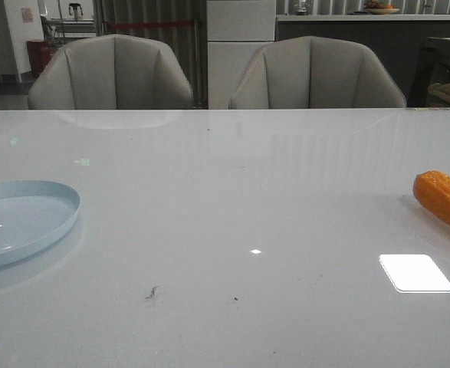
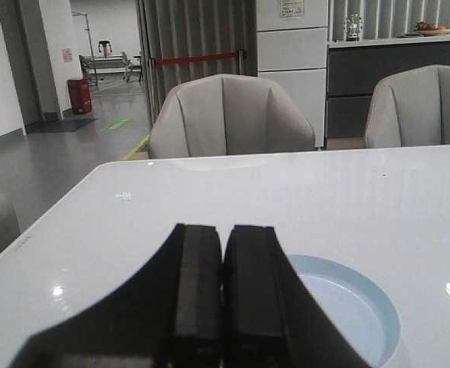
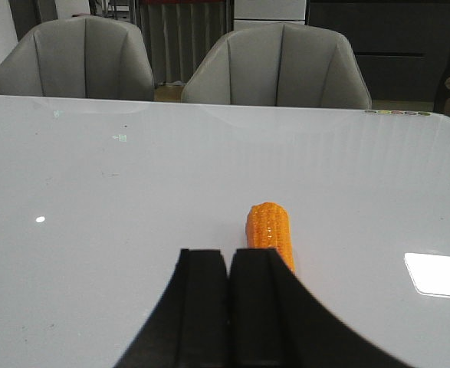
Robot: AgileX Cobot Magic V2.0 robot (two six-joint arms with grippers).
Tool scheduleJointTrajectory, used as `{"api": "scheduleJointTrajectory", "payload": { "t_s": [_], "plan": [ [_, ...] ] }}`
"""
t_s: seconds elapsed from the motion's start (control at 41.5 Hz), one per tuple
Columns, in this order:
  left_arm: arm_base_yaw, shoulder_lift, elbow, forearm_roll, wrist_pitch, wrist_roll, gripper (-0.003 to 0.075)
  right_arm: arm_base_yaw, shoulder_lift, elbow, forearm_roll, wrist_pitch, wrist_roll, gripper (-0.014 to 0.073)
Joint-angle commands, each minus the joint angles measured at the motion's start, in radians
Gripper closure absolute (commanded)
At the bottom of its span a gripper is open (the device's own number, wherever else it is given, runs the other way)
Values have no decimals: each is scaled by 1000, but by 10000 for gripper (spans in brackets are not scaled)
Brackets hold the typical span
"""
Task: Place corn on plate with both arms
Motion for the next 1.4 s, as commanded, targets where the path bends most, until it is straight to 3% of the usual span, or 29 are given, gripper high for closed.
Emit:
{"api": "scheduleJointTrajectory", "payload": {
  "t_s": [0.0, 0.796, 0.989, 1.182, 1.375],
  "plan": [
    [1, -16, 37, -7, -86, -12, 624, 3, -22, -21, 1, -92, -7, 528],
    [1, -16, 37, -42, -90, -12, 624, 3, -22, -21, 0, -99, -7, 528],
    [1, -16, 20, -42, -298, -12, 624, 3, -22, -31, 6, -218, 9, 528],
    [1, -14, -102, -40, -294, -12, 624, 3, -16, -182, 8, -252, 11, 528],
    [1, 57, -286, 51, -201, -12, 624, 3, 109, -435, 8, -81, 11, 528]
  ]
}}
